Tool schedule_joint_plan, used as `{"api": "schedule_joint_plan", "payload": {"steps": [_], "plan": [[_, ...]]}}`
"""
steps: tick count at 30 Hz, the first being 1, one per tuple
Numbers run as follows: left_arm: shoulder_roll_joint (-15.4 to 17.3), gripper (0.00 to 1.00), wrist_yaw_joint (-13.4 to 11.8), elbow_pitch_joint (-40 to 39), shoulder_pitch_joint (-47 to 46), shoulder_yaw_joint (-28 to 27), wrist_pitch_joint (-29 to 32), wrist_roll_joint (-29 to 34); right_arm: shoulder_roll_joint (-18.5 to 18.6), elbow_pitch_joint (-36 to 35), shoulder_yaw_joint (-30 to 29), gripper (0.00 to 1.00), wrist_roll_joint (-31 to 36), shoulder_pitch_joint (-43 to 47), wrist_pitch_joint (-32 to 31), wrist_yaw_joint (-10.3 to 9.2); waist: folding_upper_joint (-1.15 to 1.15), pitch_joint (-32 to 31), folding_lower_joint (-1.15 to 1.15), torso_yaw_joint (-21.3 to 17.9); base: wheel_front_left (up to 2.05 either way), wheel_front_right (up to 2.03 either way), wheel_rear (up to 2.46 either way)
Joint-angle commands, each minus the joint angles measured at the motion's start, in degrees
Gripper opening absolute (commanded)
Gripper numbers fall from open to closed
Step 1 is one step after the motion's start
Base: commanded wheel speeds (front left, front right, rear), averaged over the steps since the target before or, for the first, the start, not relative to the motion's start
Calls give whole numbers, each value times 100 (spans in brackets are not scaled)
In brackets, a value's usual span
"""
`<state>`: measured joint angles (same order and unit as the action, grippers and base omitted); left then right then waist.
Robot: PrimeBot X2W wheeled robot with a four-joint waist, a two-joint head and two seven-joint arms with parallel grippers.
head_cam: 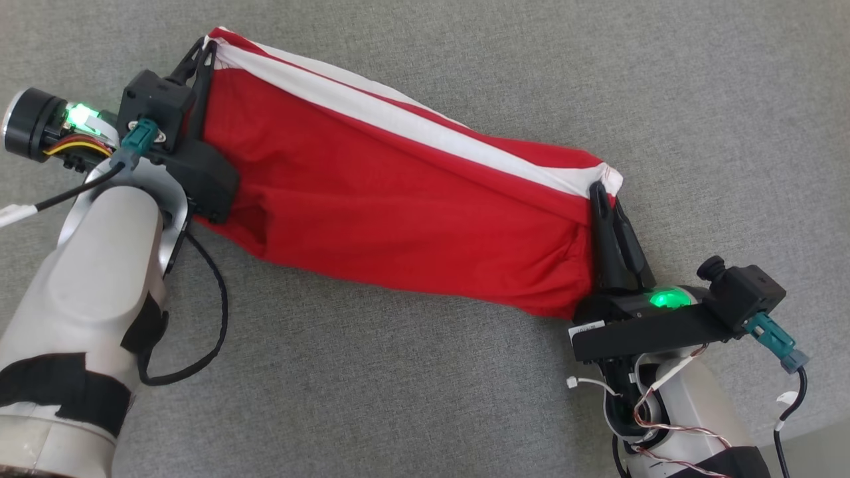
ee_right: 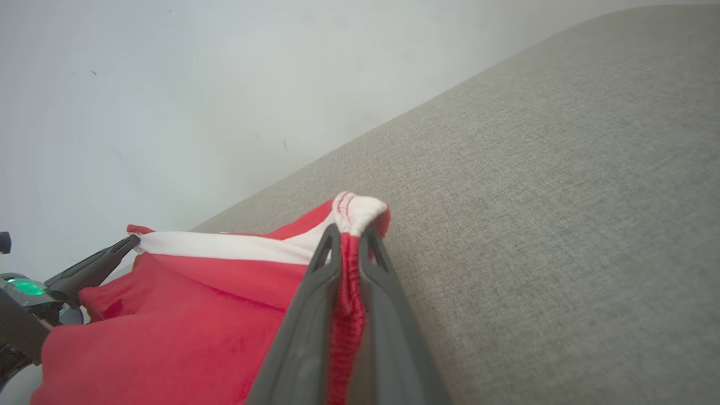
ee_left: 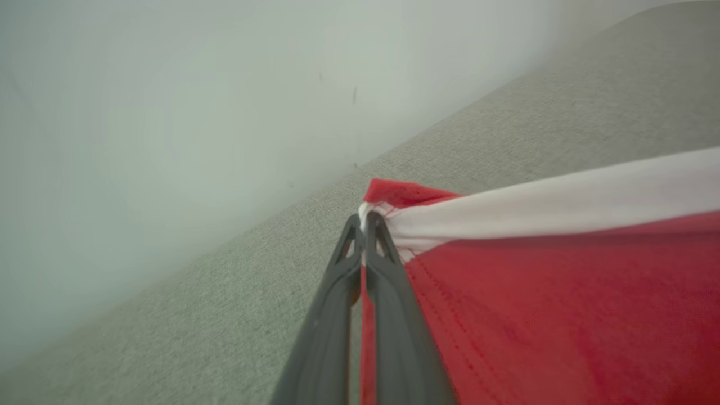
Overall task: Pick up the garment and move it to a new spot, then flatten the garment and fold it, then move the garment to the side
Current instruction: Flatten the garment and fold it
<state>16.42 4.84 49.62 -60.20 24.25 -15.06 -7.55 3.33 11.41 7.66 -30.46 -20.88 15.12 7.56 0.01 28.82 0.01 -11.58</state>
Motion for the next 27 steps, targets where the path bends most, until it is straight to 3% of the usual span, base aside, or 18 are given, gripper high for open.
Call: {"api": "schedule_joint_plan", "payload": {"steps": [1,3,4,5,6,7,20,27], "plan": [[19,0,-16,62,-84,-30,-18,3,-22,3,-42,0,45,-49,2,-15,-1,25,-1,-22,0,0,0],[-42,0,-28,95,-117,-61,-17,22,-33,-16,-81,0,159,-74,2,-15,-1,48,-1,-13,0,0,0],[-74,7,-44,84,-107,-84,-17,-2,-37,-13,-105,0,214,-69,2,-15,-1,51,-1,-6,0,0,0],[-101,57,-51,68,-86,-99,-18,-1,-38,-6,-134,46,299,-59,2,-15,-1,51,-1,5,0,0,0],[-144,100,-59,94,-35,-130,-17,-42,-39,-25,-170,91,404,-54,2,-15,-1,40,-1,18,0,0,0],[-170,100,-60,66,-5,-146,-18,-56,-40,-43,-205,100,495,-36,2,-15,-1,29,-1,30,0,0,0],[-598,100,-41,-521,628,-788,-18,-429,-51,-267,-910,100,1169,418,1,-15,-1,-481,-1,300,0,0,0],[-936,100,130,200,1020,-1161,-18,-981,-51,-215,-1109,100,1079,615,1,-15,-1,-688,-1,341,0,0,0]]}}
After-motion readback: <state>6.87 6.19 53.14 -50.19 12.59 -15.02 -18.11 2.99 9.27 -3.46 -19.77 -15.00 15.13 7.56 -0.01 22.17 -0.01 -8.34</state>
